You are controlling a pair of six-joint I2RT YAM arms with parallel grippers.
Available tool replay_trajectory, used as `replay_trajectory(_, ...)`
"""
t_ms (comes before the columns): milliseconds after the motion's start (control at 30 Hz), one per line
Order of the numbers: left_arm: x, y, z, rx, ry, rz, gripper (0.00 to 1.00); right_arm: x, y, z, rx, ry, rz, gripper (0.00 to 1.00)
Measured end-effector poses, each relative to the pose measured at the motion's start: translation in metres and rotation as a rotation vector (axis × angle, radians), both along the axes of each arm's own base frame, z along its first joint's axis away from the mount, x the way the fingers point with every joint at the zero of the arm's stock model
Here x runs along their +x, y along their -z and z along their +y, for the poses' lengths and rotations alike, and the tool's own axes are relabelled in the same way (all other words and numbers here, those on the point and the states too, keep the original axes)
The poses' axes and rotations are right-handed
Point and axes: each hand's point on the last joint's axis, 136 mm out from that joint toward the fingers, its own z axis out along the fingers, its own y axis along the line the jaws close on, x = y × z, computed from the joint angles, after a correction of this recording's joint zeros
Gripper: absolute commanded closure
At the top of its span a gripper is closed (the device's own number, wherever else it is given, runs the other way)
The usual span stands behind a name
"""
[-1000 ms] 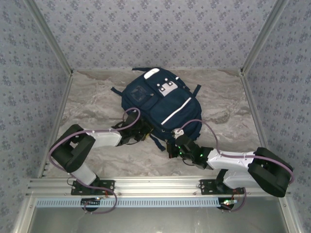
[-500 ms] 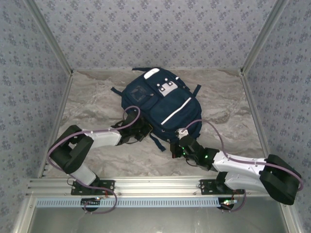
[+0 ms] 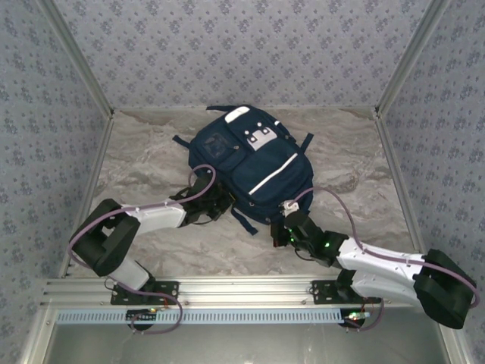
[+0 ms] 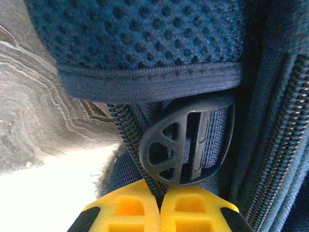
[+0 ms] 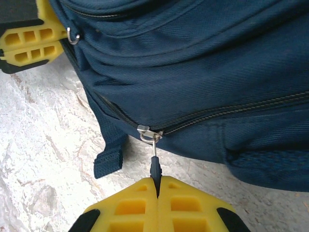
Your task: Pack books, pencil case, and school supplies into a backpack
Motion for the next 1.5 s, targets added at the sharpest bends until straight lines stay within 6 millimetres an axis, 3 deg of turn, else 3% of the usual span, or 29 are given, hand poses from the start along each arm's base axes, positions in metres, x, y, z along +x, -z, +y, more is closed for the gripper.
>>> replay_trajectory(467,0.001,-0.01,0.019,0.045,-0.013,-0.039,1.0,-0.001,-0.001,0.007,0.001,-0.076,-0.033,0.99)
replay_trajectory(633,0.001,-0.009,0.02,0.054,-0.011,-0.045,1.0,0.003,0.0,0.011,0.008,-0.093,-0.04,0.86)
replay_trajectory(967,0.001,-0.009,0.02,0.063,-0.011,-0.05,1.0,0.009,0.005,0.011,0.015,-0.089,-0.025,0.78)
replay_trajectory(1167,0.0,-0.008,0.021,0.065,-0.01,-0.049,1.0,0.011,0.007,0.016,0.021,-0.102,-0.022,0.69)
replay_trajectory(1333,0.0,-0.008,0.021,0.068,-0.011,-0.049,1.0,0.012,-0.004,0.009,0.017,-0.075,-0.046,0.67)
replay_trajectory(1500,0.0,-0.008,0.021,0.071,-0.012,-0.046,1.0,0.008,-0.036,-0.008,0.053,-0.029,-0.111,0.56)
